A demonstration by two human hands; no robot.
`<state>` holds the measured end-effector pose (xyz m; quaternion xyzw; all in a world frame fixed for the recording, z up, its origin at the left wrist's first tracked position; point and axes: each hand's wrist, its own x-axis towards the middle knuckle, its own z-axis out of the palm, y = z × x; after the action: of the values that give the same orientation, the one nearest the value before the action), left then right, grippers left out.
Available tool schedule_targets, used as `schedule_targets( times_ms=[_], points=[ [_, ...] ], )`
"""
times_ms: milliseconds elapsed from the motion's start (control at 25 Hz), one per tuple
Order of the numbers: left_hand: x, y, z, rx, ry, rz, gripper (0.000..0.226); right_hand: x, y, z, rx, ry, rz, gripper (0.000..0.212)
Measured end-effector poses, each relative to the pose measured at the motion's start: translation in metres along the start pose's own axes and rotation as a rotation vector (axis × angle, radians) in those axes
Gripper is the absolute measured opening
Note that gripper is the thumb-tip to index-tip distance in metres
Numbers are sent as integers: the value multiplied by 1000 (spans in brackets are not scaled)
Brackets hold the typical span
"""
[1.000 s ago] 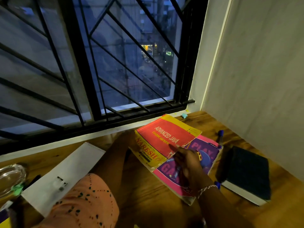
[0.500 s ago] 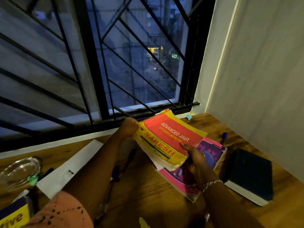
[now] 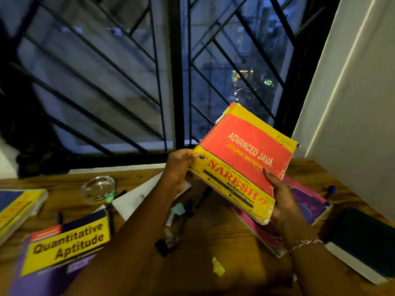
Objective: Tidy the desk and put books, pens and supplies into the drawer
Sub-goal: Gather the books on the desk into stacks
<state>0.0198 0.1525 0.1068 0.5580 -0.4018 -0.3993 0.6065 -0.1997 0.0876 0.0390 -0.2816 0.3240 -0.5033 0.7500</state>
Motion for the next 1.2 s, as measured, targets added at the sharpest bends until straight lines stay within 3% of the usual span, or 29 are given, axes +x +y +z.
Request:
schedule_targets(
  times_ms=[80,120,160,240,440,480,560,720,760,800,840,920,1120,1200],
  points=[
    [-14,-2,-19,-31,32,-16,19,-2,7,12,-88,-40,5,82],
    [-20,-4,-27,-55,44,-38,18,-4,10,18,-136,-55,6,89],
    [-28,-5,-36,-76,69,-71,18,-5,15,26,-153,-87,-3,77],
    [-44,-10,-56,-129,126,-136,17,-9,27,41,-173,-113,-15,32],
    [-71,-5,-127,-177,175,-175,19,-21,63,89,-306,-141,-30,31],
    [-71,-5,-144,-181,196,-192,25,-24,68,97,-328,-162,-23,36],
    [-72,-7,-191,-280,319,-243,29,-29,85,120,-401,-221,26,72],
    [-89,-20,-294,-525,826,-286,24,-30,131,158,-498,-263,109,99],
    [-95,-26,-317,-374,945,-289,18,-31,141,166,-513,-260,114,99],
    [-101,-33,-338,-61,1017,-346,10,-33,150,174,-509,-271,126,93],
    [-103,-42,-360,312,1045,-458,20,-36,160,185,-502,-280,139,83],
    [-101,-55,-392,671,1074,-516,37,-38,181,201,-481,-287,139,66],
    [-90,-75,-435,999,904,-555,38,-35,218,227,-495,-256,144,33],
    [-92,-82,-447,1132,776,-626,36,-32,225,230,-489,-251,155,37]
  ],
)
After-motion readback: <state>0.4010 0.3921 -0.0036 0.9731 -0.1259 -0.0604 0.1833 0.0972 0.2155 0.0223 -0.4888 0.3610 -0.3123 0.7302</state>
